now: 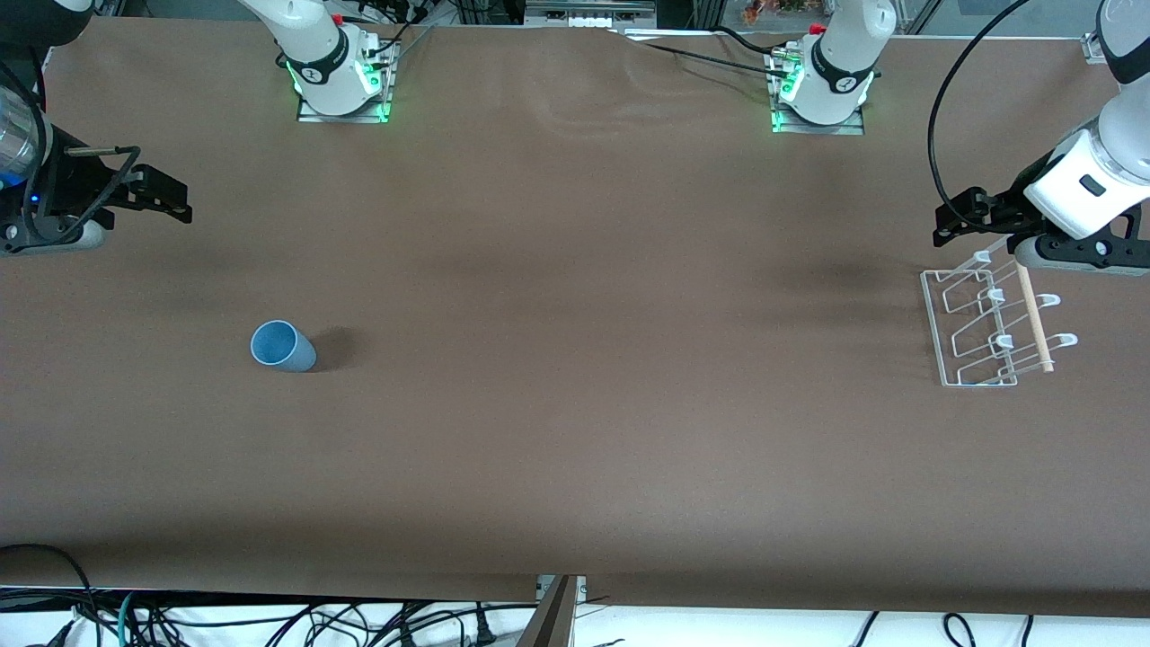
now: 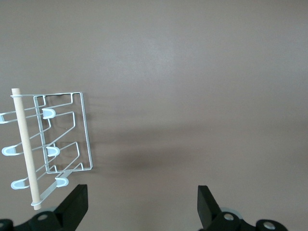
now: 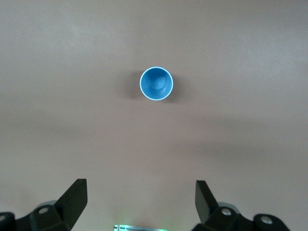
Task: Transfer cup to left arm and place on rack
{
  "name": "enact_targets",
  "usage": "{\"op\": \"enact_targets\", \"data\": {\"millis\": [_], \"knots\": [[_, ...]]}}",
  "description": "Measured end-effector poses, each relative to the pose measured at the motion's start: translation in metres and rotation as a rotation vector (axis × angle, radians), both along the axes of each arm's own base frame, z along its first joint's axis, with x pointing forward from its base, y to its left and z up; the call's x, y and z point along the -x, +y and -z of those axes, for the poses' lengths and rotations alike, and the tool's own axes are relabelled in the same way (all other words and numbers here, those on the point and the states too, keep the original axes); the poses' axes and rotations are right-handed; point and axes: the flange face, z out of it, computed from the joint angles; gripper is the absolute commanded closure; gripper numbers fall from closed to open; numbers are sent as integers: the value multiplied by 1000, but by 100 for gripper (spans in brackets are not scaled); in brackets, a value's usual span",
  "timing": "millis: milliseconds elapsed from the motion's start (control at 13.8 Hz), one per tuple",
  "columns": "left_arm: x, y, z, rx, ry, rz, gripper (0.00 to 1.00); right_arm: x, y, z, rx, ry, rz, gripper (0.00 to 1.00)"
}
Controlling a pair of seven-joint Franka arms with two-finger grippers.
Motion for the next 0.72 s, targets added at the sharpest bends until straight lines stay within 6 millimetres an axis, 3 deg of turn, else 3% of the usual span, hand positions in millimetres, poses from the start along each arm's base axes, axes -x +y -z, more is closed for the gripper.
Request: {"op": "enact_targets", "data": {"millis": [362, 507, 725], "knots": [[0, 4, 0, -39, 1, 6, 0, -7, -1, 18, 4, 32, 0, 1], [0, 3, 0, -40, 0, 9, 0, -19, -4, 49, 5, 79, -31, 1], [0, 2, -1, -40, 0, 10, 0, -52, -23, 117, -3, 102, -59, 1]]}}
